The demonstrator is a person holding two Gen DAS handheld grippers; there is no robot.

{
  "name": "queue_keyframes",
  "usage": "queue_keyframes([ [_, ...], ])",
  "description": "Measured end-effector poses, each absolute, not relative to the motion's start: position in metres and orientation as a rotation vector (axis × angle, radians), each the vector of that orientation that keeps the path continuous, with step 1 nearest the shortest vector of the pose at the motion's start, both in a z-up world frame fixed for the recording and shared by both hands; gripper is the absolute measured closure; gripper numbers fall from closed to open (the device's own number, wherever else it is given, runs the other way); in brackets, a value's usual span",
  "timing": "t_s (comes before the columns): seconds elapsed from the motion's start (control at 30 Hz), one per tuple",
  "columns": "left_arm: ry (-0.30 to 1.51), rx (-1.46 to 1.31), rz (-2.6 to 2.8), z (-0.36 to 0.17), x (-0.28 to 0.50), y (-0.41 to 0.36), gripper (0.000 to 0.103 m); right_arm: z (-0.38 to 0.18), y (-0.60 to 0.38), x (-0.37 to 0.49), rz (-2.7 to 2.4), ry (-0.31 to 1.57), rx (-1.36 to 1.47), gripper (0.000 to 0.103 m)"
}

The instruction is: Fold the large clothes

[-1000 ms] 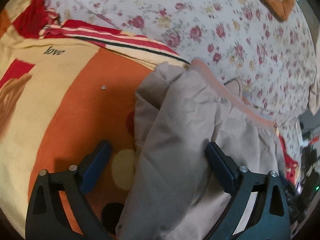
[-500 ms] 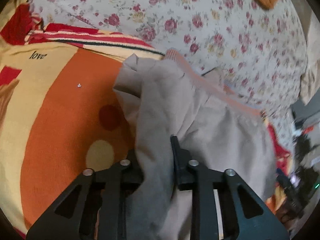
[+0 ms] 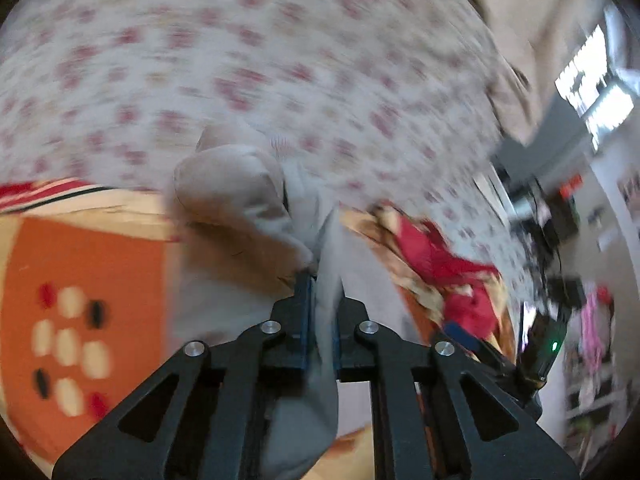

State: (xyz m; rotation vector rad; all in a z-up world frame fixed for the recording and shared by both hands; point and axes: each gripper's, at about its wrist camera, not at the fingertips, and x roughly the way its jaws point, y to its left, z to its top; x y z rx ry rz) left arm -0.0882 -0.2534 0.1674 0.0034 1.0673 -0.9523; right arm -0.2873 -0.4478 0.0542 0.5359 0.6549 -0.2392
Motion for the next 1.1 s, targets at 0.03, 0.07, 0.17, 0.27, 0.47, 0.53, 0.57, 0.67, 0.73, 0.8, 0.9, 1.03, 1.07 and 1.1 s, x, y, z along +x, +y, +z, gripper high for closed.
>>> queue_keyframes([
  [0.03, 1.072, 0.028, -0.982, 0.161, -0.100, -0.273, 0.100, 0.053, -0.454, -0.291, -0.237, 0.640, 0.558, 0.034],
  [0.07, 1.087, 0.049, -0.996, 0.154, -0.108, -0.289, 0.100, 0.053, -0.458, -0.292, -0.242, 0.631, 0.564, 0.034],
  [0.17, 1.149, 0.139, -0.982, 0.115, -0.127, -0.336, 0.100, 0.049, -0.466, -0.296, -0.272, 0.632, 0.562, 0.034],
  [0.27, 1.236, 0.154, -1.038, 0.091, -0.139, -0.352, 0.100, 0.043, -0.472, -0.301, -0.271, 0.639, 0.593, 0.034],
  [0.47, 1.178, 0.208, -1.152, 0.130, -0.165, -0.324, 0.100, 0.052, -0.475, -0.309, -0.215, 0.563, 0.643, 0.023],
  [0.53, 1.166, 0.179, -1.155, 0.151, -0.161, -0.303, 0.099, 0.053, -0.471, -0.307, -0.181, 0.556, 0.658, 0.023],
  [0.57, 1.158, 0.171, -1.145, 0.156, -0.158, -0.297, 0.097, 0.052, -0.467, -0.306, -0.165, 0.559, 0.662, 0.023],
  [0.67, 1.085, 0.181, -1.056, 0.172, -0.139, -0.269, 0.091, 0.050, -0.456, -0.299, -0.127, 0.579, 0.674, 0.023],
  [0.73, 1.037, 0.209, -0.944, 0.171, -0.120, -0.258, 0.071, 0.050, -0.450, -0.296, -0.083, 0.584, 0.702, 0.023],
  [0.8, 1.028, 0.223, -0.877, 0.160, -0.103, -0.251, 0.058, 0.050, -0.439, -0.290, -0.004, 0.593, 0.738, 0.018],
  [0.9, 1.077, 0.257, -0.824, 0.130, -0.073, -0.255, 0.058, 0.049, -0.417, -0.278, 0.081, 0.629, 0.751, 0.012],
  [1.03, 1.131, 0.213, -0.870, 0.115, -0.045, -0.270, 0.058, 0.038, -0.398, -0.263, 0.163, 0.655, 0.811, 0.009],
  [1.07, 1.141, 0.204, -0.885, 0.114, -0.042, -0.277, 0.057, 0.035, -0.394, -0.259, 0.190, 0.659, 0.836, 0.007],
  [1.1, 1.154, 0.192, -0.904, 0.113, -0.039, -0.284, 0.056, 0.032, -0.391, -0.256, 0.211, 0.664, 0.855, 0.005],
])
